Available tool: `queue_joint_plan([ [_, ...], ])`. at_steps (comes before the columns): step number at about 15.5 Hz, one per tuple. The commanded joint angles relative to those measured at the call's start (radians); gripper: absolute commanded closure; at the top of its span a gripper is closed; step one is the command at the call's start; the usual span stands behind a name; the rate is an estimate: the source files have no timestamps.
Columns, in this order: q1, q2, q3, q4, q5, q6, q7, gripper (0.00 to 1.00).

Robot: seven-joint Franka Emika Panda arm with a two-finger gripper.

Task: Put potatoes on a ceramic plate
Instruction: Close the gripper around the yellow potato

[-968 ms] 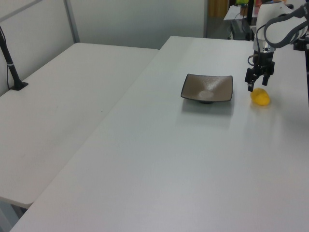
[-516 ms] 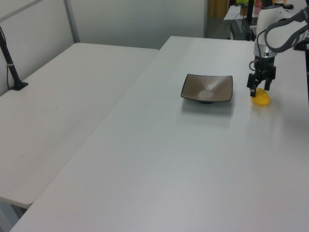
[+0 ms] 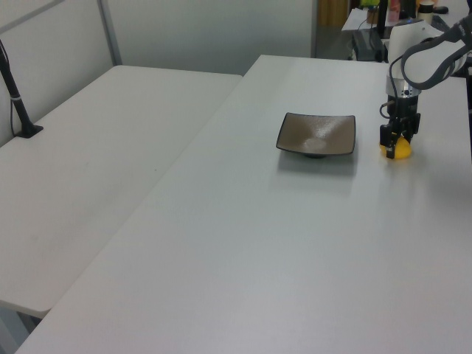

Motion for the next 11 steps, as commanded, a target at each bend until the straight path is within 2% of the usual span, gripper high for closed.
queue_joint_plan([
  [1,0.006,-0.024,-0.003,-0.010,0.021,0.017,-0.012,0.71],
  [8,0.007,-0.080,-0.001,0.060,0.029,-0.085,-0.001,0.69],
  [11,0.009,-0.078,-0.001,0.117,0.134,-0.073,-0.003,0.69],
])
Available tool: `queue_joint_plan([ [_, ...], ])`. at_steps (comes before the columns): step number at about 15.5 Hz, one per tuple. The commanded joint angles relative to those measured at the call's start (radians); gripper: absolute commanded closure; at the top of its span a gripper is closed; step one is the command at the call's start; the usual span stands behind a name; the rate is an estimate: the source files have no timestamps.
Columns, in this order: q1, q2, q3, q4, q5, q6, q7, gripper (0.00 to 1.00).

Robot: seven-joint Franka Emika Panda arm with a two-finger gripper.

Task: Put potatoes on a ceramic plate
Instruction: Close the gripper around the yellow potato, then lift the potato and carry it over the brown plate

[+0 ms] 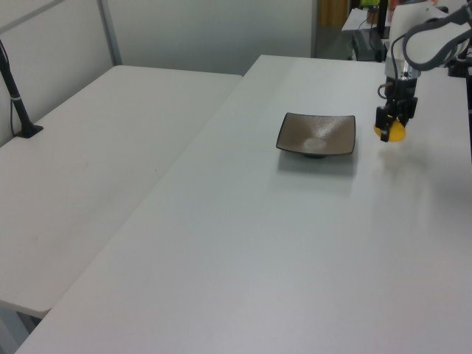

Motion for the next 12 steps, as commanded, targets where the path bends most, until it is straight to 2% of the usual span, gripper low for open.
queue_joint_plan([
  [1,0.013,-0.009,-0.001,0.077,0.116,-0.021,-0.003,0.69],
  [5,0.023,0.024,-0.001,0.165,0.204,-0.013,-0.002,0.68],
  [10,0.064,0.126,-0.001,0.238,0.219,0.083,0.046,0.64],
  [11,0.069,0.132,-0.001,0.238,0.219,0.100,0.055,0.61],
  [12,0.070,0.137,-0.001,0.238,0.219,0.102,0.057,0.50],
])
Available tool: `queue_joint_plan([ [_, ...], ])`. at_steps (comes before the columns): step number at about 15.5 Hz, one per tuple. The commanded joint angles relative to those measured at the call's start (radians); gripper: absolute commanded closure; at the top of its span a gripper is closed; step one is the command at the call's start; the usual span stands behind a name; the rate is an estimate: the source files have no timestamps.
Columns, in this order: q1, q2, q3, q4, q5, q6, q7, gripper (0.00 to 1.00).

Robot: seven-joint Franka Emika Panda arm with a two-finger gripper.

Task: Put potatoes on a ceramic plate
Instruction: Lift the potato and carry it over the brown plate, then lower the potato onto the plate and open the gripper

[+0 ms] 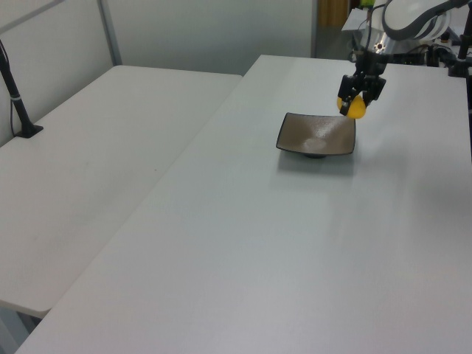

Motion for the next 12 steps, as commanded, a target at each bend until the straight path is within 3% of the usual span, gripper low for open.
queue_joint_plan([
  [1,0.021,0.052,-0.003,0.033,0.019,0.040,0.031,0.32],
  [4,0.021,0.052,-0.003,0.034,0.019,0.040,0.031,0.00],
  [12,0.021,0.043,-0.003,0.034,0.019,0.030,0.031,0.00],
])
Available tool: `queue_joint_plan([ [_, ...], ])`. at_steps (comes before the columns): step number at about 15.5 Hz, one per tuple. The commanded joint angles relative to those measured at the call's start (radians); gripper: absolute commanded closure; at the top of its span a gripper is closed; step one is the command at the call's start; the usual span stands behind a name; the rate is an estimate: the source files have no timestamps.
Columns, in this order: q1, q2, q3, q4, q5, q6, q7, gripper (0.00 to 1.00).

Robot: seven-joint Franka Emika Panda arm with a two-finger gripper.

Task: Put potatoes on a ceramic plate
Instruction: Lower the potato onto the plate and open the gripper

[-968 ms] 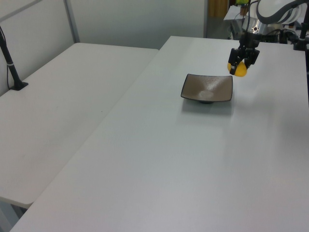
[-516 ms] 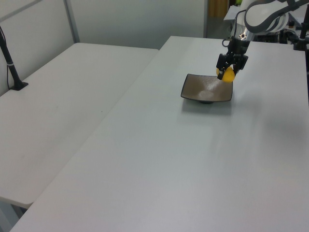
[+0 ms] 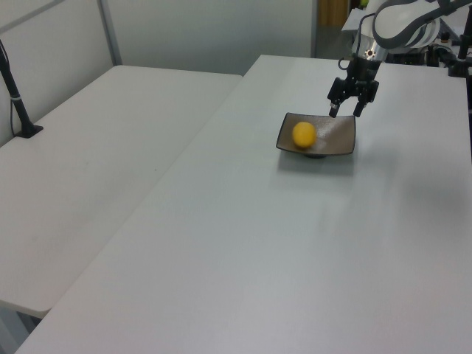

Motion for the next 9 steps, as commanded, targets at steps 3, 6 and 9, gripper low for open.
queue_joint_plan([
  [3,0.007,-0.019,-0.003,0.012,0.017,-0.008,0.013,0.00],
  [6,0.003,-0.037,-0.004,0.031,0.005,-0.049,-0.001,0.00],
  [9,-0.002,-0.052,-0.006,0.070,-0.030,-0.175,-0.050,0.00],
])
